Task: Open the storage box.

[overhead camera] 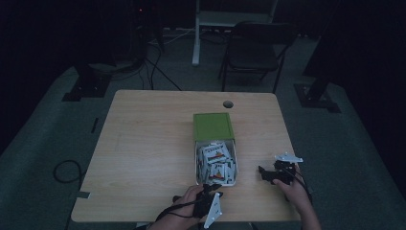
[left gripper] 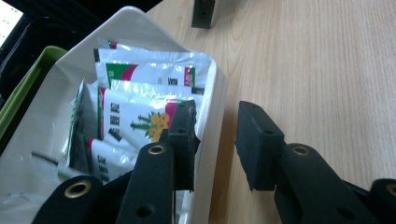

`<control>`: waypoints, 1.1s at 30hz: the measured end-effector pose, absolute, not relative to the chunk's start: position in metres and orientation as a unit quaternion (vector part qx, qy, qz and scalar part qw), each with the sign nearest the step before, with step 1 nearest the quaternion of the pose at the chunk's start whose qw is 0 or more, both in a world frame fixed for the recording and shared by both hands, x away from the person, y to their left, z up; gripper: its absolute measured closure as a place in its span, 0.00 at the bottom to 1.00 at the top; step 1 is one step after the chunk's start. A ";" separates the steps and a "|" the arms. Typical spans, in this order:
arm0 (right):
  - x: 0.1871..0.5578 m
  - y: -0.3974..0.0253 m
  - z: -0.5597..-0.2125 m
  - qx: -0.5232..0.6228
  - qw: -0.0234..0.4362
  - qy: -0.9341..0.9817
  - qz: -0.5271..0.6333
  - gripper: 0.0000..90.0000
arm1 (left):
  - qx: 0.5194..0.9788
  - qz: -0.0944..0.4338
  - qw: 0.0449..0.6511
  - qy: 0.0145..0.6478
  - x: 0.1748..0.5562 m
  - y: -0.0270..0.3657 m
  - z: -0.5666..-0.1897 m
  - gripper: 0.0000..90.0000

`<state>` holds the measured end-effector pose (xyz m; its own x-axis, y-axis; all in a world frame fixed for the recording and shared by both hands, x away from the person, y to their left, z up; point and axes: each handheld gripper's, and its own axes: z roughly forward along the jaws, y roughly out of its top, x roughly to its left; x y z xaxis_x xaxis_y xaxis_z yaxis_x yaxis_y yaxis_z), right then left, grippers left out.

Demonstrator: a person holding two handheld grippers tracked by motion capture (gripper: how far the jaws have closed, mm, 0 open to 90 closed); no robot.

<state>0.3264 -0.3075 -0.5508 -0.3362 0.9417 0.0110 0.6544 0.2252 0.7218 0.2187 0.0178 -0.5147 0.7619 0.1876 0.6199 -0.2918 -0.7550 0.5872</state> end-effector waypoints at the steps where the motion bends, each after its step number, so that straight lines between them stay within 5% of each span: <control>1: 0.326 -0.308 -0.551 0.532 0.222 0.751 0.324 0.12 | 0.871 0.344 0.349 -0.030 0.219 0.018 -0.515 0.76; 33: 0.326 -0.308 -0.551 0.532 0.222 0.751 0.324 0.12 | 0.872 0.299 0.376 0.094 0.227 0.100 -0.526 0.76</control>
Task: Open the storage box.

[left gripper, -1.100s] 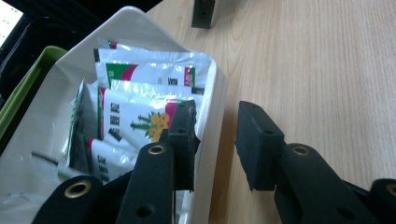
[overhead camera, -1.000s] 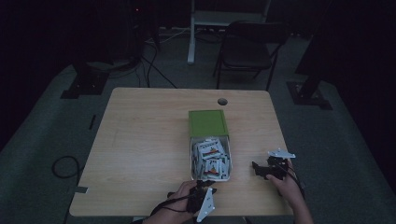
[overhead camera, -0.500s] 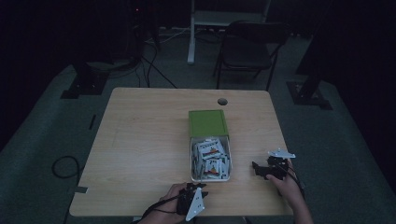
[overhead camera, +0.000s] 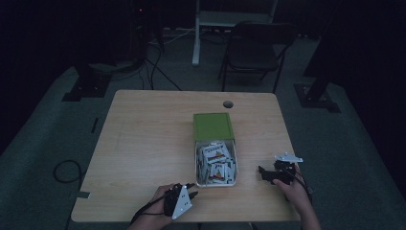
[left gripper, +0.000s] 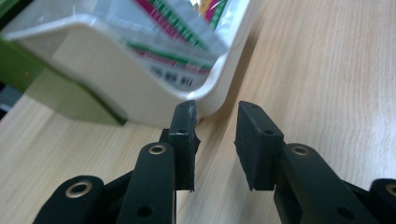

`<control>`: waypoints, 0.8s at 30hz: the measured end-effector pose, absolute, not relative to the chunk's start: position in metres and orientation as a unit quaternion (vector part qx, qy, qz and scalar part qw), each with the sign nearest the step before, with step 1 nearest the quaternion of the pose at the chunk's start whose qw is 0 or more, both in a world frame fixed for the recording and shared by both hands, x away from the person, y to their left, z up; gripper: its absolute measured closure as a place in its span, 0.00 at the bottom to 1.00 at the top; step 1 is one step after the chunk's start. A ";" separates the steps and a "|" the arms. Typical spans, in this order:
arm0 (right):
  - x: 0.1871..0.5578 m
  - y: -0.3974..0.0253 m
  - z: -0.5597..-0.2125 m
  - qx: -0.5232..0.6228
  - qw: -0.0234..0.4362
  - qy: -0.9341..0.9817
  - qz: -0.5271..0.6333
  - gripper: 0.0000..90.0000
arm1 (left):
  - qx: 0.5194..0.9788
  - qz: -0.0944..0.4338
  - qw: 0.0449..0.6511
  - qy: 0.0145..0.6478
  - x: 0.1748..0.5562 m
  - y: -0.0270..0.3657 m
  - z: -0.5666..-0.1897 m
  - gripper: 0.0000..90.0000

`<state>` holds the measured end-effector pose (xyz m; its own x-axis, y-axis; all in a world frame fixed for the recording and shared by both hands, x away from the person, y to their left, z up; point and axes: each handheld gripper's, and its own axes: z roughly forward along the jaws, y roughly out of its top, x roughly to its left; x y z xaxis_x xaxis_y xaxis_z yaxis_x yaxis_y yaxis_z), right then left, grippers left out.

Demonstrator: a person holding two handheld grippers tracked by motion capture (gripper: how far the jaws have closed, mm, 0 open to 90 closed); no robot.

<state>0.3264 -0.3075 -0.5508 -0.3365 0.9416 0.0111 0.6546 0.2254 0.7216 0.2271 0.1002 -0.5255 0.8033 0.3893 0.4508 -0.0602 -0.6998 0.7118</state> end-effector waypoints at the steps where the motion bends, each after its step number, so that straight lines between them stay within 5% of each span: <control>1: 0.326 -0.308 -0.551 0.532 0.222 0.751 0.324 0.12 | 0.871 0.297 0.378 0.100 0.228 0.103 -0.526 0.76; 24: 0.326 -0.308 -0.551 0.532 0.222 0.751 0.324 0.12 | 0.828 0.285 0.418 0.242 0.254 0.165 -0.533 0.76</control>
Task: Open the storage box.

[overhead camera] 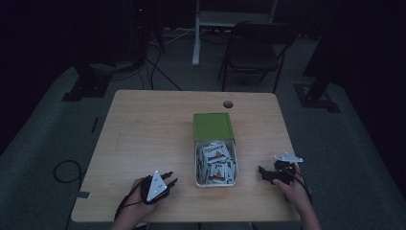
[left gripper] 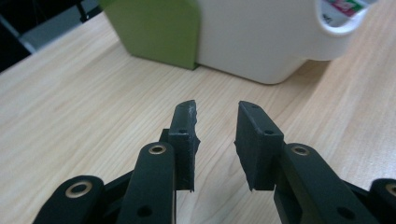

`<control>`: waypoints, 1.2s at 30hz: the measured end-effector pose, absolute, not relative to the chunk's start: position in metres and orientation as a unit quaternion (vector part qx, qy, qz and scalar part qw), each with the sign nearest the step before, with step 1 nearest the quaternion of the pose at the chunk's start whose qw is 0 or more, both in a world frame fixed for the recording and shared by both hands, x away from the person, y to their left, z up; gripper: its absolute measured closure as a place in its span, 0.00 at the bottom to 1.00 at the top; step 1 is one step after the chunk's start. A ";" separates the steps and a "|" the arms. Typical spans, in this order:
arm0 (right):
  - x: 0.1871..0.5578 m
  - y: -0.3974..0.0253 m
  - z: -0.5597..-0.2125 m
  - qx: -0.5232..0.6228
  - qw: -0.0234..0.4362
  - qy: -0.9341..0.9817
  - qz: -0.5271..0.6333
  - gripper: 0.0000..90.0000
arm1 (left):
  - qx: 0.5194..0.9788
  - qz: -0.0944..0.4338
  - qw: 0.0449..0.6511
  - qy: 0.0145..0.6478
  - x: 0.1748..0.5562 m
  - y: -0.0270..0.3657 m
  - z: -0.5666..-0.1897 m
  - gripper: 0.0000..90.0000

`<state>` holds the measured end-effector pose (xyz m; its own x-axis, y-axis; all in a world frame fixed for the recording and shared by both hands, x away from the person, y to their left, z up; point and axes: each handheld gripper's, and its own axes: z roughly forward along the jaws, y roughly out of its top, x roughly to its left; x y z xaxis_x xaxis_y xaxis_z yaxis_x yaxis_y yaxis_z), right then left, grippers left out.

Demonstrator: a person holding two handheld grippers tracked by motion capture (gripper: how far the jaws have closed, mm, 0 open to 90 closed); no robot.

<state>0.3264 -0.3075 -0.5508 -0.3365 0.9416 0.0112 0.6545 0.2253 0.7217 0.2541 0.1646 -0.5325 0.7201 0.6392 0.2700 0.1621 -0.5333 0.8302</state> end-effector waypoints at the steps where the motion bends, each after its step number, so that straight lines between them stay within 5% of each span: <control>1: 0.326 -0.307 -0.551 0.532 0.222 0.751 0.323 0.12 | 0.826 0.283 0.419 0.249 0.255 0.167 -0.533 0.76; 26: 0.326 -0.307 -0.551 0.532 0.222 0.751 0.324 0.12 | 0.746 0.301 0.420 0.420 0.270 0.221 -0.536 0.71; 36: 0.326 -0.307 -0.551 0.532 0.222 0.751 0.323 0.12 | 0.721 0.314 0.405 0.467 0.271 0.240 -0.533 0.52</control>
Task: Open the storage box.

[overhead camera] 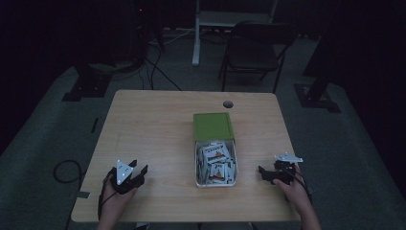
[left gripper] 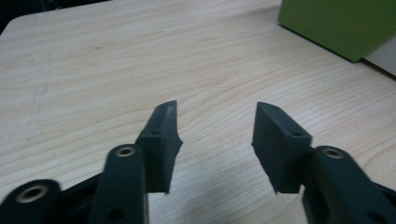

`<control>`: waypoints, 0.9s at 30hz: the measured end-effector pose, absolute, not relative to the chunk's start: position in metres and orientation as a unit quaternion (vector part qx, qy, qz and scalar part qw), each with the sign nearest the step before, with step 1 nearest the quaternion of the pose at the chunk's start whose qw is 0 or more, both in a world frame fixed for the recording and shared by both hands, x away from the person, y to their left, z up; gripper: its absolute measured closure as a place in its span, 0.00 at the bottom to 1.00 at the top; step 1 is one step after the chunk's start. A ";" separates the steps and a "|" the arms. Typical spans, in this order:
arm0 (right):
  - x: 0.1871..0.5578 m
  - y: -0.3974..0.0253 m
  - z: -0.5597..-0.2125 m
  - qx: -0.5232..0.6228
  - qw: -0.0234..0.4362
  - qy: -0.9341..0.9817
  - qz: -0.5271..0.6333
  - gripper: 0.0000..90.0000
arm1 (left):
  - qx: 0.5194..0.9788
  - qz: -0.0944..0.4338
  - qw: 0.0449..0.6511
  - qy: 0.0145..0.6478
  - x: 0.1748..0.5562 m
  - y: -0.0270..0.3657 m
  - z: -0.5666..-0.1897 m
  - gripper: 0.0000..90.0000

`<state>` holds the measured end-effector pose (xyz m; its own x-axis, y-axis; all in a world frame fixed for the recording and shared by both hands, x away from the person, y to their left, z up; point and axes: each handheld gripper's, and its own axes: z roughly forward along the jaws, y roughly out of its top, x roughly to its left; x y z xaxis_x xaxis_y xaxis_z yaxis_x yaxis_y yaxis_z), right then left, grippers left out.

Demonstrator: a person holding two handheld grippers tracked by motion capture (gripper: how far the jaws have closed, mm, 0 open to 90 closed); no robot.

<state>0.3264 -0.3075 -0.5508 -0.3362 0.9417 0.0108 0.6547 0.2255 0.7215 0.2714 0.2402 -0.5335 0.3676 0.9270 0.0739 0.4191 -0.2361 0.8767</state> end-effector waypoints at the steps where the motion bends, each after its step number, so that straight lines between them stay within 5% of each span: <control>1: 0.326 -0.308 -0.551 0.532 0.222 0.751 0.323 0.12 | 0.719 0.310 0.403 0.474 0.272 0.242 -0.534 0.50; 8: 0.326 -0.308 -0.551 0.532 0.222 0.751 0.324 0.12 | 0.709 0.298 0.400 0.499 0.274 0.247 -0.533 0.33; 10: 0.326 -0.308 -0.551 0.532 0.222 0.751 0.324 0.12 | 0.715 0.297 0.382 0.504 0.274 0.248 -0.535 0.20; 15: 0.326 -0.307 -0.551 0.532 0.222 0.751 0.323 0.12 | 0.721 0.284 0.362 0.518 0.274 0.250 -0.539 0.12; 27: 0.326 -0.308 -0.551 0.532 0.221 0.751 0.324 0.12 | 0.698 0.274 0.298 0.591 0.276 0.273 -0.544 0.11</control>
<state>0.3265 -0.3075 -0.5508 -0.3366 0.9416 0.0118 0.6546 0.2249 0.7217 0.2763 0.2734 -0.5435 0.1523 0.9879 0.0294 0.6611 -0.1239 0.7400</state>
